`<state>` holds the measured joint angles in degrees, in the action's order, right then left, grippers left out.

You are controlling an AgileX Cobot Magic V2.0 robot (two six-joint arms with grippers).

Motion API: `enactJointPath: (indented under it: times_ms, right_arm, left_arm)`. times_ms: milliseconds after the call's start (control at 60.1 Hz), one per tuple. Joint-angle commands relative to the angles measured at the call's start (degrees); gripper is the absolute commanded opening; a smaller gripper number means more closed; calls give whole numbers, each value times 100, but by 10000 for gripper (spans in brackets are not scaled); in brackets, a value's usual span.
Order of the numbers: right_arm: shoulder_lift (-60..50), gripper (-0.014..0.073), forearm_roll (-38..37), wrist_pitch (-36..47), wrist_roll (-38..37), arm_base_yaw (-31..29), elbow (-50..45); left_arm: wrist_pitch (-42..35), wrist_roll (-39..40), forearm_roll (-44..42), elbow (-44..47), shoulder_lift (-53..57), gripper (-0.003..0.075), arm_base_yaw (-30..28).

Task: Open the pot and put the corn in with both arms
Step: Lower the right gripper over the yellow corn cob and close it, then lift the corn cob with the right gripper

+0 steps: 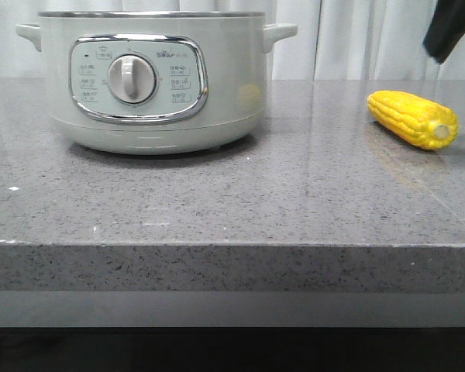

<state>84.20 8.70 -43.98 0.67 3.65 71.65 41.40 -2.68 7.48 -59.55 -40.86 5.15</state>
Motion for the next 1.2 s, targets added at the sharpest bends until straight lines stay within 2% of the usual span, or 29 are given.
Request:
enactJointPath:
  times_ms: [0, 266, 516, 599, 699, 798, 1181]
  right_arm:
    - [225, 594, 106, 135, 36, 6, 451]
    - [1189, 594, 209, -91, 36, 8, 1115]
    - [1651, 591, 329, -382, 137, 8, 1478]
    - [1684, 539, 341, -397, 193, 8, 1499]
    - [1725, 410, 373, -451, 232, 8, 1512]
    - [1726, 332, 373, -433, 238, 8, 1512]
    - [1606, 323, 405, -477, 238, 8, 1541]
  left_arm:
    - [-784, 42, 120, -194, 35, 146, -1]
    - [-784, 42, 120, -194, 35, 146, -1]
    - [-784, 42, 120, -194, -15, 146, -1]
    - [-784, 42, 120, -194, -50, 146, -1]
    - [-784, 42, 120, -194, -88, 146, -1]
    - [-784, 42, 120, -194, -147, 146, -1]
    - [-890, 42, 120, -194, -575, 146, -1]
